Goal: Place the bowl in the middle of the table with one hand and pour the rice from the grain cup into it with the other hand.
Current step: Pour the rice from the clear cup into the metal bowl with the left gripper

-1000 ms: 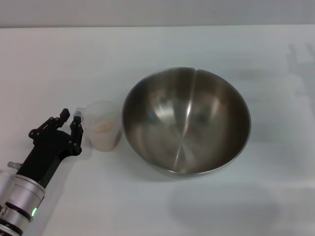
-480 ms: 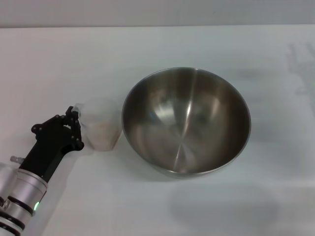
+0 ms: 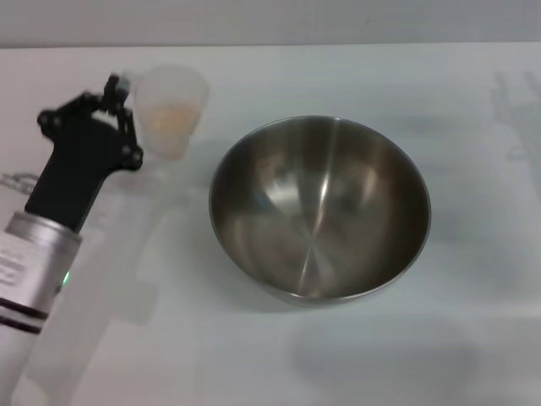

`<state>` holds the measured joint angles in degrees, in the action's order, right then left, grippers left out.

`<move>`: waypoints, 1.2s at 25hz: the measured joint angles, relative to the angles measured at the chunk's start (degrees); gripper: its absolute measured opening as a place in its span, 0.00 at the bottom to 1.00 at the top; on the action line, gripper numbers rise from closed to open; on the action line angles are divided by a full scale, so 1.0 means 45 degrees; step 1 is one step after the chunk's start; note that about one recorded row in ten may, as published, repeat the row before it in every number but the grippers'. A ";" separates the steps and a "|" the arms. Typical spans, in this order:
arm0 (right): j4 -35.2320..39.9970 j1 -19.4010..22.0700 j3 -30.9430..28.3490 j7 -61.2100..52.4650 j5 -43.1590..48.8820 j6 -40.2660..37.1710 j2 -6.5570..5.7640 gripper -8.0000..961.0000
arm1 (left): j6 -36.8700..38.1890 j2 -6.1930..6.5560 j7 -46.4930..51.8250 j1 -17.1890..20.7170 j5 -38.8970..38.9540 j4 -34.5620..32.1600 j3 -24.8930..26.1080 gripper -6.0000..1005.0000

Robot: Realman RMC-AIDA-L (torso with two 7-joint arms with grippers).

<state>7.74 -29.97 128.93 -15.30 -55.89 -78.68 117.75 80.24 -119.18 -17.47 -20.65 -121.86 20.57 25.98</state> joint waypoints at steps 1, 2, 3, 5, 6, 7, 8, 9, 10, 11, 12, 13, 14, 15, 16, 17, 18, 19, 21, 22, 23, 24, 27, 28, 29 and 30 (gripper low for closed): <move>-0.0001 -0.0026 0.0000 0.0001 0.0000 -0.0010 -0.0002 0.51 | 0.0484 -0.0001 -0.2122 -0.0339 -0.0079 0.0049 -0.0098 0.03; 0.0000 -0.0036 0.0000 0.0001 -0.0001 -0.0018 -0.0002 0.51 | 0.0484 -0.0001 -0.2122 -0.0339 -0.0079 0.0049 -0.0098 0.03; 0.0000 -0.0045 0.0000 0.0016 -0.0001 -0.0023 -0.0002 0.51 | 0.0633 0.0001 -0.3129 -0.0469 -0.0197 0.0049 -0.0140 0.03; 0.0000 -0.0057 0.0000 0.0052 -0.0001 -0.0027 -0.0002 0.50 | 0.0847 0.0007 -0.5401 -0.0770 -0.0684 0.0037 -0.0199 0.03; -0.0001 -0.0089 0.0000 0.0128 -0.0002 -0.0063 -0.0002 0.50 | 0.0895 0.0016 -0.7401 -0.0984 -0.1359 -0.0044 -0.0202 0.03; -0.0001 -0.0089 0.0000 0.0128 -0.0002 -0.0063 -0.0002 0.50 | 0.0895 0.0016 -0.7401 -0.0984 -0.1359 -0.0044 -0.0202 0.03; -0.0001 -0.0124 0.0000 0.0163 -0.0002 -0.0154 -0.0002 0.50 | 0.0786 0.0014 -0.9407 -0.1144 -0.2119 -0.0139 -0.0213 0.03; -0.0001 -0.0124 0.0000 0.0163 -0.0002 -0.0154 -0.0002 0.50 | 0.0786 0.0014 -0.9407 -0.1144 -0.2119 -0.0139 -0.0213 0.03; -0.0001 -0.0136 0.0000 0.0164 -0.0002 -0.0189 -0.0001 0.50 | 0.0674 0.0011 -1.0382 -0.1205 -0.2502 -0.0175 -0.0216 0.03; 0.0000 -0.0142 0.0000 0.0166 -0.0002 -0.0228 0.0001 0.50 | 0.0448 0.0002 -1.2288 -0.1295 -0.3198 -0.0202 -0.0220 0.03; 0.0000 -0.0142 0.0000 0.0166 -0.0002 -0.0228 0.0001 0.50 | 0.0448 0.0002 -1.2288 -0.1295 -0.3198 -0.0202 -0.0220 0.03; -0.0001 -0.0136 0.0000 0.0168 -0.0002 -0.0230 0.0003 0.50 | 0.0348 0.0000 -1.3778 -0.1349 -0.3744 -0.0201 -0.0224 0.03; -0.0001 -0.0136 0.0000 0.0168 -0.0002 -0.0230 0.0003 0.50 | 0.0348 0.0000 -1.3778 -0.1349 -0.3744 -0.0201 -0.0224 0.03; -0.0001 -0.0123 0.0000 0.0169 -0.0002 -0.0230 0.0006 0.51 | 0.0336 0.0000 -1.4266 -0.1364 -0.3943 -0.0194 -0.0224 0.03; -0.0002 -0.0097 0.0000 0.0171 -0.0002 -0.0230 0.0016 0.51 | 0.0332 0.0000 -1.4886 -0.1375 -0.4223 -0.0184 -0.0226 0.03; -0.0002 -0.0097 0.0000 0.0171 -0.0002 -0.0230 0.0016 0.51 | 0.0332 -0.0001 -1.5450 -0.1381 -0.4485 -0.0177 -0.0227 0.03; -0.0008 -0.0091 0.0000 0.0181 -0.0002 -0.0231 0.0022 0.51 | 0.0328 -0.0001 -1.5909 -0.1384 -0.4676 -0.0173 -0.0226 0.03; -0.0008 -0.0091 0.0000 0.0181 -0.0002 -0.0231 0.0022 0.51 | 0.0308 0.0000 -1.6646 -0.1385 -0.4981 -0.0160 -0.0224 0.03; -0.0066 -0.0102 0.0000 0.0192 -0.0015 -0.0230 0.0023 0.51 | 0.0243 0.0000 -1.7768 -0.1387 -0.5547 -0.0104 -0.0223 0.03; -0.0080 -0.0112 0.0000 0.0194 -0.0032 -0.0231 0.0023 0.51 | 0.0243 0.0000 -1.7768 -0.1387 -0.5547 -0.0104 -0.0223 0.03; -0.0080 -0.0112 0.0000 0.0194 -0.0032 -0.0231 0.0023 0.51 | 0.0243 0.0000 -1.7768 -0.1387 -0.5547 -0.0104 -0.0223 0.03; -0.0092 -0.0122 0.0000 0.0196 -0.0050 -0.0230 0.0023 0.51 | 0.0230 0.0000 -1.8078 -0.1386 -0.5734 -0.0094 -0.0224 0.03; -0.0106 -0.0123 0.0000 0.0200 -0.0055 -0.0231 0.0020 0.51 | 0.0072 0.0000 -1.9289 -0.1381 -0.6121 0.0007 -0.0226 0.03; -0.0114 -0.0123 0.0000 0.0276 -0.0052 -0.0231 0.0018 0.51 | -0.0108 -0.0001 -1.9843 -0.1379 -0.6163 0.0054 -0.0229 0.03; -0.0114 -0.0123 0.0000 0.0276 -0.0052 -0.0231 0.0018 0.51 | -0.0145 -0.0001 -1.9948 -0.1379 -0.6175 0.0056 -0.0230 0.03; -0.0120 -0.0122 0.0000 0.0360 -0.0045 -0.0230 0.0016 0.51 | -0.0237 0.0000 -2.0177 -0.1376 -0.6207 0.0056 -0.0235 0.03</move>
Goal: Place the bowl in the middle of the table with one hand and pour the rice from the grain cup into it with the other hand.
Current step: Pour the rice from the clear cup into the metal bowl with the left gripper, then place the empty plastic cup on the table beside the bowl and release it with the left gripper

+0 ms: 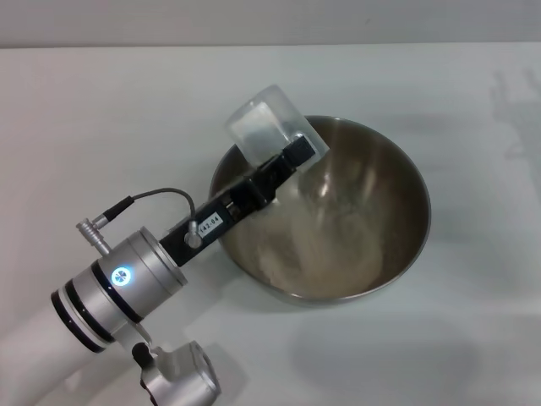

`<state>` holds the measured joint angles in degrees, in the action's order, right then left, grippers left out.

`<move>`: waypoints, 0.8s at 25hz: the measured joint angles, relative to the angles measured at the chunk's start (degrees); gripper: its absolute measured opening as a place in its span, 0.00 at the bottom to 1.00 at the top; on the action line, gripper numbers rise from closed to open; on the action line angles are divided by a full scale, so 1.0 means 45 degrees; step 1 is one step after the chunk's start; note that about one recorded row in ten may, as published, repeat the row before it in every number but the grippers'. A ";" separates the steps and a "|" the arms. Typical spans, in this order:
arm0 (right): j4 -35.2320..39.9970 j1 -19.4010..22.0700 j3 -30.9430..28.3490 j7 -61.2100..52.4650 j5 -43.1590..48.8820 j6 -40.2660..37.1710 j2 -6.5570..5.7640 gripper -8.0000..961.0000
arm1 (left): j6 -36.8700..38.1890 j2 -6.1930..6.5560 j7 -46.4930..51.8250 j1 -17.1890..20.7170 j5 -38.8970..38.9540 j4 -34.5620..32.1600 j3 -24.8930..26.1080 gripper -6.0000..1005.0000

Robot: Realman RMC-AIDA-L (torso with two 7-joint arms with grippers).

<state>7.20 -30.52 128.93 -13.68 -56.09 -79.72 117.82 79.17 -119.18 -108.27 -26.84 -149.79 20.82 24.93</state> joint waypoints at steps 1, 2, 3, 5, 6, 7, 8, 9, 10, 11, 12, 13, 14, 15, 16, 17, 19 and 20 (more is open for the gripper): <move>-0.0001 0.0001 0.0000 0.0116 0.0008 -0.0001 -0.0003 0.51 | -0.0069 0.0000 -0.0158 0.0001 -0.0032 0.0003 -0.0003 0.03; -0.0001 0.0001 0.0000 0.0116 0.0008 -0.0001 -0.0003 0.51 | -0.0069 0.0000 -0.0158 0.0001 -0.0032 0.0003 -0.0003 0.03; -0.0001 0.0005 0.0000 0.0140 0.0011 -0.0012 -0.0004 0.51 | -0.0192 0.0000 -0.0416 0.0024 -0.0094 0.0055 -0.0011 0.03; 0.0000 0.0013 0.0000 0.0148 0.0016 -0.0059 -0.0007 0.50 | -0.0200 0.0000 -0.0457 0.0042 -0.0102 0.0088 -0.0012 0.03; 0.0000 0.0022 0.0000 0.0150 0.0022 -0.0102 -0.0010 0.50 | -0.0204 0.0000 -0.0471 0.0060 -0.0115 0.0135 -0.0013 0.03; 0.0000 0.0022 0.0000 0.0150 0.0022 -0.0102 -0.0010 0.50 | -0.0204 0.0000 -0.0471 0.0060 -0.0115 0.0135 -0.0013 0.03; 0.0001 0.0028 0.0000 0.0149 0.0024 -0.0103 -0.0011 0.50 | -0.0214 0.0000 -0.0475 0.0067 -0.0116 0.0140 -0.0013 0.03; 0.0002 0.0033 0.0000 0.0149 0.0026 -0.0106 -0.0012 0.50 | -0.0228 0.0000 -0.0476 0.0072 -0.0118 0.0143 -0.0013 0.03; 0.0002 0.0038 0.0000 0.0150 0.0028 -0.0108 -0.0012 0.50 | -0.0251 0.0000 -0.0476 0.0077 -0.0118 0.0143 -0.0011 0.03; 0.0003 0.0046 0.0000 0.0149 0.0032 -0.0108 -0.0012 0.50 | -0.0296 0.0000 -0.0392 0.0101 -0.0078 0.0166 0.0016 0.03; 0.0003 0.0046 0.0000 0.0149 0.0032 -0.0108 -0.0012 0.50 | -0.0296 0.0000 -0.0392 0.0101 -0.0078 0.0166 0.0016 0.03; 0.0002 0.0046 0.0000 0.0150 0.0034 -0.0101 -0.0013 0.50 | -0.0270 0.0001 0.0308 0.0222 -0.0014 0.0324 0.0173 0.03; 0.0002 0.0046 0.0000 0.0150 0.0034 -0.0101 -0.0013 0.50 | -0.0270 0.0001 0.0308 0.0222 -0.0014 0.0324 0.0173 0.03; 0.0003 0.0045 0.0000 0.0150 0.0038 -0.0088 -0.0012 0.50 | -0.0206 0.0001 0.0963 0.0315 0.0002 0.0451 0.0316 0.03; 0.0002 0.0028 0.0000 0.0150 0.0041 -0.0045 -0.0013 0.50 | -0.0048 -0.0002 0.2734 0.0623 0.0015 0.0796 0.0838 0.03; 0.0002 0.0028 0.0000 0.0150 0.0041 -0.0045 -0.0013 0.50 | -0.0048 -0.0002 0.2734 0.0623 0.0015 0.0796 0.0838 0.03; 0.0004 0.0003 0.0000 0.0150 0.0044 -0.0020 -0.0010 0.51 | 0.0047 0.0000 0.4943 0.0981 0.0064 0.1174 0.1583 0.03; 0.0006 -0.0002 0.0000 0.0150 0.0045 -0.0019 -0.0007 0.51 | 0.0068 -0.0002 0.6360 0.1152 0.0190 0.1356 0.1981 0.03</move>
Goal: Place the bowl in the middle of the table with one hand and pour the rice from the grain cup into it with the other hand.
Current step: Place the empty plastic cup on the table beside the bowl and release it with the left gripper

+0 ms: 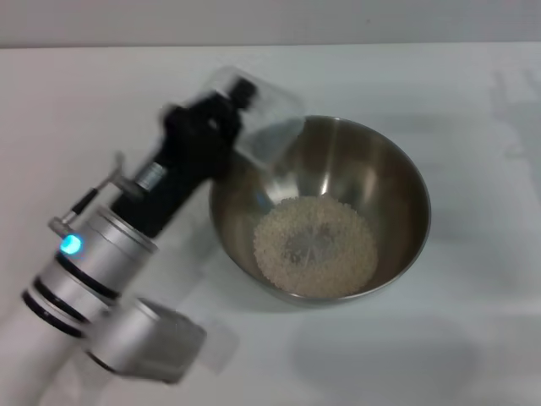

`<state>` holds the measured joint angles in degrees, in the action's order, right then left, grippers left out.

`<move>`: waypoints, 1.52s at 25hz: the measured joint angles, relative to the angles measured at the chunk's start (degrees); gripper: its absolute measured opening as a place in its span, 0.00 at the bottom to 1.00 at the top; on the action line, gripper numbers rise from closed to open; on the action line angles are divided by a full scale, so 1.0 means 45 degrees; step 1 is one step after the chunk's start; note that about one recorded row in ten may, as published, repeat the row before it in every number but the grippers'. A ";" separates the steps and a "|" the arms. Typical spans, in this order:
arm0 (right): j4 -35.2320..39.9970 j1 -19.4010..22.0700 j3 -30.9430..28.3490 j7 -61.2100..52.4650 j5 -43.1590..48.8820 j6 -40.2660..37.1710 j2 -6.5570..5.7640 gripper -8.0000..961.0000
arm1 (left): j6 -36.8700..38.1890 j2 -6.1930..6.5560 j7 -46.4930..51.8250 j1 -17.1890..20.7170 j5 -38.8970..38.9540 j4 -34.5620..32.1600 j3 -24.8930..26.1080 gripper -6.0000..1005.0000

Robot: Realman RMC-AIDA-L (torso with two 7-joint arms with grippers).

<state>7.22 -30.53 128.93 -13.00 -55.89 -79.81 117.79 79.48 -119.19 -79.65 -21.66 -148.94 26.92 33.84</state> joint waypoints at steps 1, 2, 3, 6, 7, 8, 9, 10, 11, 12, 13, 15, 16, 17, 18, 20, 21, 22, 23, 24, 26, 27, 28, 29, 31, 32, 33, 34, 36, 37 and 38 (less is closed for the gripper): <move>0.0008 -0.0022 0.0010 -0.0002 0.0000 0.0002 0.0004 0.51 | 0.0009 0.0004 0.3014 0.0279 0.0635 0.0230 0.0639 0.03; 0.0008 -0.0022 0.0010 -0.0002 0.0000 0.0002 0.0004 0.51 | 0.0009 0.0004 0.3014 0.0279 0.0635 0.0230 0.0639 0.03; 0.0018 -0.0036 0.0026 -0.0004 0.0000 0.0002 0.0011 0.51 | -0.0011 -0.0001 0.4356 0.0351 0.1069 0.0261 0.0785 0.03; 0.0086 -0.0048 0.0089 -0.0072 0.0000 -0.0082 0.0048 0.51 | -0.0406 0.0002 0.8476 0.0430 0.3024 0.0080 0.0968 0.03; 0.0086 -0.0048 0.0089 -0.0072 0.0000 -0.0082 0.0048 0.51 | -0.0747 0.0004 0.9751 0.0437 0.3763 -0.0024 0.0972 0.03; 0.0102 -0.0054 0.0098 -0.0087 0.0000 -0.0085 0.0054 0.51 | -0.1106 0.0007 1.0832 0.0438 0.4308 -0.0101 0.0974 0.03; 0.0111 -0.0059 0.0098 -0.0102 0.0000 -0.0089 0.0059 0.51 | -0.1419 0.0017 1.1675 0.0439 0.4742 -0.0167 0.0981 0.03; 0.0122 -0.0065 0.0099 -0.0110 0.0001 -0.0093 0.0064 0.51 | -0.1787 0.0022 1.2454 0.0439 0.5122 -0.0231 0.0986 0.03; 0.0150 -0.0070 0.0099 -0.0117 0.0000 -0.0103 0.0070 0.51 | -0.2554 0.0036 1.3930 0.0429 0.5831 -0.0380 0.1000 0.03; 0.0150 -0.0070 0.0099 -0.0117 0.0000 -0.0103 0.0070 0.51 | -0.2554 0.0036 1.3930 0.0429 0.5831 -0.0380 0.1000 0.03; 0.0156 -0.0070 0.0099 -0.0118 0.0000 -0.0108 0.0071 0.51 | -0.2927 0.0036 1.4512 0.0410 0.6131 -0.0471 0.1000 0.03; 0.0164 -0.0070 0.0098 -0.0120 0.0000 -0.0111 0.0073 0.51 | -0.3630 0.0038 1.5441 0.0357 0.6615 -0.0625 0.1003 0.03; 0.0170 -0.0062 0.0098 -0.0123 0.0000 -0.0114 0.0074 0.51 | -0.4152 0.0041 1.5971 0.0310 0.6920 -0.0687 0.1006 0.03; 0.0170 -0.0062 0.0098 -0.0123 0.0000 -0.0114 0.0074 0.51 | -0.4152 0.0041 1.5971 0.0310 0.6920 -0.0687 0.1006 0.03; 0.0171 -0.0060 0.0098 -0.0124 0.0000 -0.0115 0.0074 0.51 | -0.4392 0.0041 1.6178 0.0280 0.7041 -0.0698 0.1007 0.03; 0.0172 -0.0067 0.0098 -0.0128 0.0000 -0.0117 0.0074 0.51 | -0.4874 0.0048 1.6451 0.0220 0.7238 -0.0704 0.1012 0.03; 0.0173 -0.0077 0.0098 -0.0131 0.0000 -0.0118 0.0074 0.51 | -0.5196 0.0049 1.6548 0.0153 0.7318 -0.0731 0.1034 0.03; 0.0173 -0.0077 0.0098 -0.0131 0.0000 -0.0118 0.0074 0.51 | -0.5196 0.0049 1.6548 0.0153 0.7318 -0.0731 0.1034 0.03; 0.0172 -0.0078 0.0098 -0.0132 0.0000 -0.0118 0.0075 0.50 | -0.5346 0.0045 1.6566 0.0119 0.7338 -0.0755 0.1060 0.03; 0.0173 -0.0078 0.0098 -0.0134 0.0000 -0.0118 0.0074 0.50 | -0.5456 0.0036 1.6572 0.0096 0.7342 -0.0774 0.1075 0.03; 0.0172 -0.0078 0.0076 -0.0138 0.0000 -0.0119 0.0074 0.50 | -0.5765 0.0024 1.6589 0.0023 0.7356 -0.0789 0.1090 0.03; 0.0172 -0.0078 0.0076 -0.0138 0.0000 -0.0119 0.0074 0.50 | -0.5765 0.0024 1.6589 0.0023 0.7356 -0.0789 0.1090 0.03; 0.0173 -0.0078 0.0068 -0.0138 0.0000 -0.0118 0.0074 0.50 | -0.5833 0.0026 1.6595 0.0007 0.7358 -0.0796 0.1091 0.03; 0.0173 -0.0077 0.0059 -0.0139 0.0000 -0.0118 0.0074 0.50 | -0.5873 0.0030 1.6601 -0.0004 0.7356 -0.0806 0.1090 0.03; 0.0172 -0.0085 0.0044 -0.0144 -0.0002 -0.0119 0.0074 0.50 | -0.5904 0.0047 1.6612 -0.0029 0.7296 -0.0836 0.1049 0.03; 0.0173 -0.0092 0.0039 -0.0149 -0.0002 -0.0119 0.0074 0.50 | -0.5904 0.0047 1.6612 -0.0029 0.7296 -0.0836 0.1049 0.03; 0.0172 -0.0097 0.0036 -0.0153 -0.0002 -0.0118 0.0074 0.50 | -0.5932 0.0052 1.6616 -0.0042 0.7285 -0.0841 0.1028 0.03; 0.0172 -0.0097 0.0036 -0.0153 -0.0002 -0.0118 0.0074 0.50 | -0.5965 0.0058 1.6618 -0.0056 0.7282 -0.0844 0.1010 0.03; 0.0172 -0.0111 0.0057 -0.0158 -0.0002 -0.0118 0.0074 0.50 | -0.6060 0.0060 1.6629 -0.0076 0.7282 -0.0847 0.0997 0.03; 0.0172 -0.0111 0.0057 -0.0158 -0.0002 -0.0118 0.0074 0.50 | -0.6060 0.0060 1.6629 -0.0076 0.7282 -0.0847 0.0997 0.03; 0.0172 -0.0117 0.0066 -0.0158 -0.0002 -0.0118 0.0072 0.50 | -0.6070 0.0060 1.6643 -0.0075 0.7284 -0.0844 0.0999 0.03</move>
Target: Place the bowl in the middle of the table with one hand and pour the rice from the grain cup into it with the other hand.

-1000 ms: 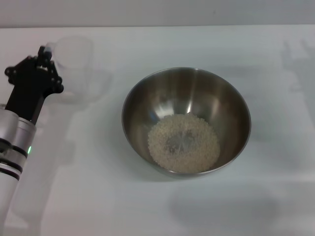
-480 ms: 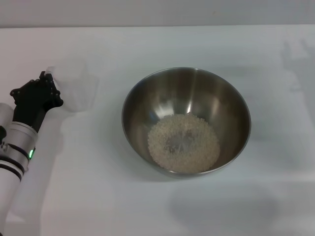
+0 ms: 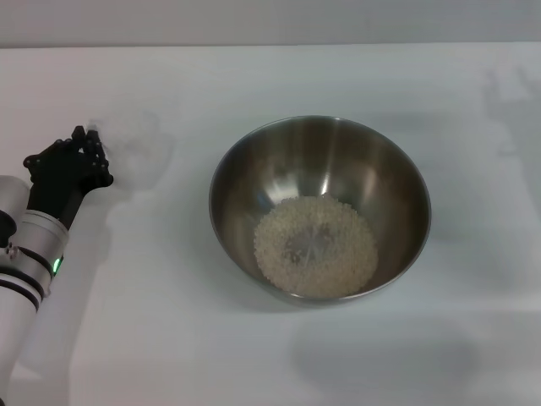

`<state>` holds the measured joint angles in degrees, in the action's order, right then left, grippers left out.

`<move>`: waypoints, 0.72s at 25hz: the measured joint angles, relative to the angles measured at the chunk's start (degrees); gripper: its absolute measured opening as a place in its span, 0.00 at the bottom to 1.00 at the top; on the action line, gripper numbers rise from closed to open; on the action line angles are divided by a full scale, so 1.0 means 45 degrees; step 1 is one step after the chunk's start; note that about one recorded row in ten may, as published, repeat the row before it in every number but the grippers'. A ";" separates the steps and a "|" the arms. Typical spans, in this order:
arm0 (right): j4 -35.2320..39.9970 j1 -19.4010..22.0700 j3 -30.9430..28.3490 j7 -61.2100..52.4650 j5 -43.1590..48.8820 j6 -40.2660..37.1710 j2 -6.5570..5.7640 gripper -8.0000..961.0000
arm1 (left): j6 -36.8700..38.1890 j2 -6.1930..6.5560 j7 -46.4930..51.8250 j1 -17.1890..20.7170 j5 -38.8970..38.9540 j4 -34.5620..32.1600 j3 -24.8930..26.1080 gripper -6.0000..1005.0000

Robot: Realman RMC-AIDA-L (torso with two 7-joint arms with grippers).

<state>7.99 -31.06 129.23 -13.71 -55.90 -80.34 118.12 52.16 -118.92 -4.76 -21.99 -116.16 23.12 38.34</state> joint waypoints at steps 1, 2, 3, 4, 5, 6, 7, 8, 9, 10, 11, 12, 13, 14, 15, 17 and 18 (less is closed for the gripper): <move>0.0001 -0.0004 0.0010 0.0000 0.0000 0.0000 -0.0003 0.51 | -0.0002 0.0002 0.0023 0.0020 0.0011 0.0013 0.0014 0.07; 0.0001 -0.0008 0.0017 0.0000 0.0000 0.0001 -0.0007 0.51 | -0.0004 0.0006 0.0074 0.0062 0.0014 0.0040 0.0032 0.11; 0.0000 -0.0009 0.0025 0.0000 0.0000 0.0001 -0.0014 0.51 | -0.0006 0.0033 0.0255 0.0130 0.0016 0.0046 0.0027 0.15; 0.0000 -0.0009 0.0025 0.0000 0.0000 0.0001 -0.0014 0.51 | -0.0006 0.0033 0.0255 0.0130 0.0016 0.0046 0.0027 0.19; 0.0000 -0.0011 0.0027 -0.0001 0.0000 0.0001 -0.0015 0.51 | -0.0007 0.0046 0.0398 0.0150 -0.0009 0.0020 0.0000 0.23; -0.0001 -0.0012 0.0026 0.0000 0.0000 0.0001 -0.0016 0.51 | -0.0008 0.0062 0.0534 0.0166 -0.0038 -0.0011 -0.0041 0.25; -0.0006 -0.0012 0.0020 0.0000 0.0000 0.0002 -0.0018 0.51 | -0.0006 0.0081 0.0679 0.0201 -0.0079 -0.0061 -0.0102 0.27; -0.0014 -0.0015 0.0009 0.0000 0.0000 0.0001 -0.0020 0.51 | 0.0090 0.0100 0.0896 0.0350 -0.0252 -0.0165 -0.0196 0.29; -0.0016 -0.0021 0.0008 0.0000 0.0000 0.0001 -0.0020 0.51 | 0.0090 0.0100 0.0896 0.0350 -0.0252 -0.0165 -0.0196 0.31; -0.0016 -0.0021 0.0008 0.0000 0.0000 0.0001 -0.0020 0.51 | 0.0180 0.0101 0.0960 0.0451 -0.0314 -0.0197 -0.0208 0.33; -0.0020 -0.0027 0.0008 0.0000 0.0000 0.0002 -0.0020 0.51 | 0.0366 0.0101 0.1017 0.0627 -0.0363 -0.0207 -0.0210 0.36; -0.0025 -0.0030 0.0009 0.0000 0.0000 0.0002 -0.0020 0.51 | 0.0572 0.0101 0.1067 0.0797 -0.0384 -0.0216 -0.0218 0.38; -0.0036 -0.0031 0.0015 0.0002 -0.0001 0.0016 -0.0020 0.51 | 0.1334 0.0100 0.1258 0.1156 -0.0465 -0.0218 -0.0277 0.40; -0.0036 -0.0031 0.0015 0.0002 -0.0001 0.0016 -0.0020 0.51 | 0.1334 0.0100 0.1258 0.1156 -0.0465 -0.0218 -0.0277 0.42; -0.0037 -0.0030 0.0022 0.0024 0.0000 0.0032 -0.0018 0.51 | 0.1719 0.0092 0.1386 0.1300 -0.0543 -0.0217 -0.0298 0.44; -0.0041 -0.0001 0.0044 0.0081 0.0003 0.0080 0.0002 0.51 | 0.2842 0.0062 0.1830 0.1666 -0.0934 -0.0217 -0.0338 0.50; -0.0058 0.0025 0.0072 0.0091 0.0080 0.0153 0.0046 0.51 | 0.3788 0.0033 0.2178 0.1896 -0.1294 -0.0217 -0.0367 0.54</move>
<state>7.73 -30.94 129.55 -13.30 -55.54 -79.65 118.33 69.21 -118.77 5.04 -13.46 -121.99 22.14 36.69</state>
